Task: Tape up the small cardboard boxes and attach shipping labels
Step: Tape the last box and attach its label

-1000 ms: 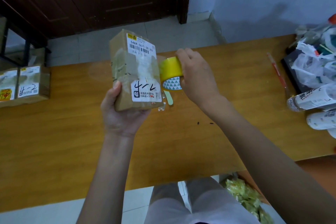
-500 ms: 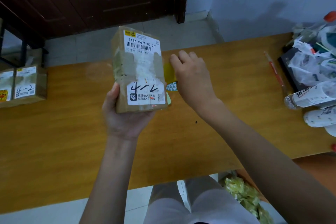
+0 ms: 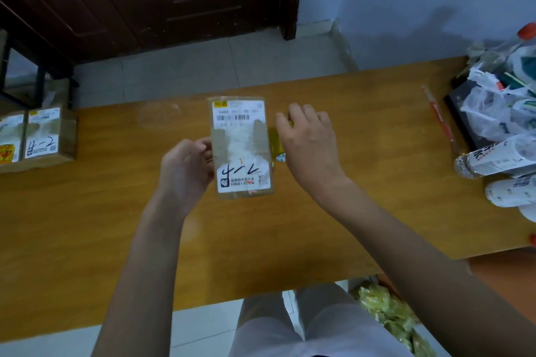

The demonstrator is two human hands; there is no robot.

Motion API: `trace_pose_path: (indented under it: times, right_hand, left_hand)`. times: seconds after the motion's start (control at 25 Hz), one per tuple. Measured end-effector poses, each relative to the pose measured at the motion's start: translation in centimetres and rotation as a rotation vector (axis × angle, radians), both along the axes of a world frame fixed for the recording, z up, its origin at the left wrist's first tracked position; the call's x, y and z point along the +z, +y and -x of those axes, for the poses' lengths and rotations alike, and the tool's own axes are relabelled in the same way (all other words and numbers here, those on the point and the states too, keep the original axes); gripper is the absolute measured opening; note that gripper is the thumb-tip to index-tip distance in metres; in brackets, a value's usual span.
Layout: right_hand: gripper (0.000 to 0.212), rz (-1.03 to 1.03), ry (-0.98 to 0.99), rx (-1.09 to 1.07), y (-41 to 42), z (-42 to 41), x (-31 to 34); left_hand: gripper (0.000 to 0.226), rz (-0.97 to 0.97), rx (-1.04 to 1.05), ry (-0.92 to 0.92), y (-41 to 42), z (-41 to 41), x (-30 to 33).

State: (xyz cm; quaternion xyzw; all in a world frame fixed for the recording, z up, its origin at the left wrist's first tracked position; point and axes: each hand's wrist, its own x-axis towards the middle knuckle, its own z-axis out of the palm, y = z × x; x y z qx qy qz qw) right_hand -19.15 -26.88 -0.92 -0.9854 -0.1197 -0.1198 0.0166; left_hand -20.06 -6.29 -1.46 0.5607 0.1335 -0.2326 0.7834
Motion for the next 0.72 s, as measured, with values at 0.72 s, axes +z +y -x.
trace_pose_path:
  times: [0.72]
  right_hand:
    - [0.036,-0.23,0.214,0.047,-3.5,1.9,-3.8]
  left_hand:
    - [0.057,-0.264,0.088,0.203,-2.0,2.8,-4.0]
